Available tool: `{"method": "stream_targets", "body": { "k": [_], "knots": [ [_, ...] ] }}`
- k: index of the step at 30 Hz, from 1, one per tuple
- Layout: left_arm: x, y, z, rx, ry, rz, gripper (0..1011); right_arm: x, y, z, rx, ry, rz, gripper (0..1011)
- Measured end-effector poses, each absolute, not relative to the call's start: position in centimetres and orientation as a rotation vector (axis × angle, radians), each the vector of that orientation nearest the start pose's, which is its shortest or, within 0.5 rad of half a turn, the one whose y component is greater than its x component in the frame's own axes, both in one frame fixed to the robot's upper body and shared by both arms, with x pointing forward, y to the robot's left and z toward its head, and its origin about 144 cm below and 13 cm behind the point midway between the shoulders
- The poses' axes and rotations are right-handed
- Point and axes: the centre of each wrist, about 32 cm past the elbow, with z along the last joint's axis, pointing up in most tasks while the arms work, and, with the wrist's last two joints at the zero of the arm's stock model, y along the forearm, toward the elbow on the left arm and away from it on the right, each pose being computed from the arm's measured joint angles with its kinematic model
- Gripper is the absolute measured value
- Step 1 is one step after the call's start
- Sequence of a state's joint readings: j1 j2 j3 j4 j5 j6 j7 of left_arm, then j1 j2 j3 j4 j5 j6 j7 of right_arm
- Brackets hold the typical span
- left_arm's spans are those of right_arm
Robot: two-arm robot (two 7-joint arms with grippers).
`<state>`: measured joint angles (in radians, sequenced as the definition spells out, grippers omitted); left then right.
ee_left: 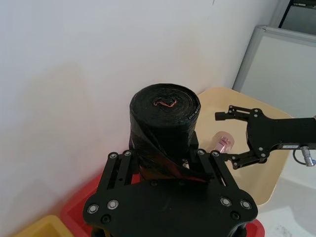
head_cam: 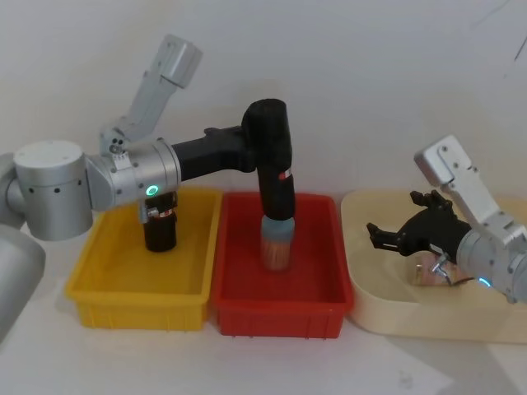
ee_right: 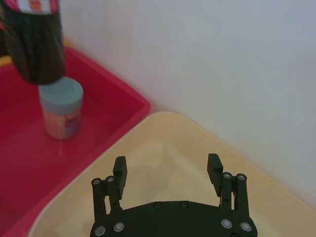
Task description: Pick up the garbage bag with the one hand and transfer it to the other hand.
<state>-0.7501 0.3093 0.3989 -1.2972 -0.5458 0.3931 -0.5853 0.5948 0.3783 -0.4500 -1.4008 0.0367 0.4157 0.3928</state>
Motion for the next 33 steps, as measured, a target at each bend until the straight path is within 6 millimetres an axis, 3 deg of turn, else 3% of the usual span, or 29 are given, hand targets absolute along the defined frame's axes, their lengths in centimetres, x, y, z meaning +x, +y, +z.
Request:
{"method": "stream_targets", "body": {
  "k": [19, 33],
  "knots": [
    [63.1, 22.1, 134.3, 0.032, 0.067, 0.646, 513, 57.7, -23.1, 131.3, -0.361, -0.079, -0.867, 999],
    [63.3, 21.9, 134.3, 0.035, 0.068, 0.639, 513, 58.8, -21.0, 131.3, -0.318, 0.092, -0.815, 999]
  ]
}}
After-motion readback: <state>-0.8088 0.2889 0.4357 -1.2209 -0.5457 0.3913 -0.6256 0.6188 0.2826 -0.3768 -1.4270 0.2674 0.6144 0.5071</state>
